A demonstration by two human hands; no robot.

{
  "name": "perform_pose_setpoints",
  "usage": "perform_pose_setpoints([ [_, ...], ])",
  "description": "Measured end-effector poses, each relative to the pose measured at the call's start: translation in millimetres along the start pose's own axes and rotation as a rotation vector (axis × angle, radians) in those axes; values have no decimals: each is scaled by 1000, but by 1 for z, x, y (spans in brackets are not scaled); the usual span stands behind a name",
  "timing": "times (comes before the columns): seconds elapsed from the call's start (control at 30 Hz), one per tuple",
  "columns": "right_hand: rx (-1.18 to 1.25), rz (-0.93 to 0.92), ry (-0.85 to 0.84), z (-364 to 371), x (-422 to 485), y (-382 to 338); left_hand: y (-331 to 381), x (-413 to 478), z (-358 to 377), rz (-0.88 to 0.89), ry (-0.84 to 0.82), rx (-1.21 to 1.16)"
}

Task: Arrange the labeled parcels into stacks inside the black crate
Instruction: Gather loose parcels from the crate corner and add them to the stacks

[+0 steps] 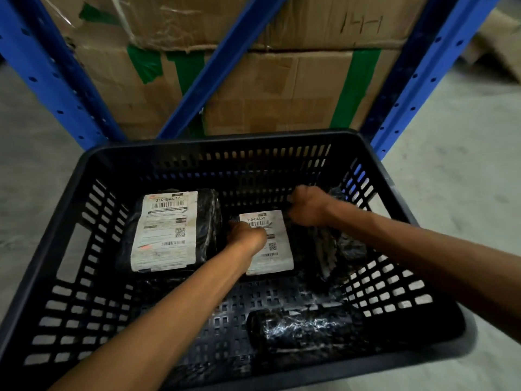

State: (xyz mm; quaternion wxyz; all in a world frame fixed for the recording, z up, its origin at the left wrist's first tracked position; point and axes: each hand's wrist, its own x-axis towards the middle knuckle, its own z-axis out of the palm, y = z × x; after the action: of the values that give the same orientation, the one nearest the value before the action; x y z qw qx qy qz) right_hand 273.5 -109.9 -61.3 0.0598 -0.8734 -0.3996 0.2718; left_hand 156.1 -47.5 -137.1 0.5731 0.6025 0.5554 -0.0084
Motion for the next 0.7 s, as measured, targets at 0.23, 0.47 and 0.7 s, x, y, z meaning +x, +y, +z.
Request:
perform_pose_setpoints([
  [0.23,-413,-115,221,-48,-27,24,26,-53,17,169,-220,73],
  [0.47,-547,-212,68,-35,-16,41,30,-84,73,175,-460,102],
  [0.7,-670,-209,52,-28,1,58,30,-82,114,274,-221,302],
])
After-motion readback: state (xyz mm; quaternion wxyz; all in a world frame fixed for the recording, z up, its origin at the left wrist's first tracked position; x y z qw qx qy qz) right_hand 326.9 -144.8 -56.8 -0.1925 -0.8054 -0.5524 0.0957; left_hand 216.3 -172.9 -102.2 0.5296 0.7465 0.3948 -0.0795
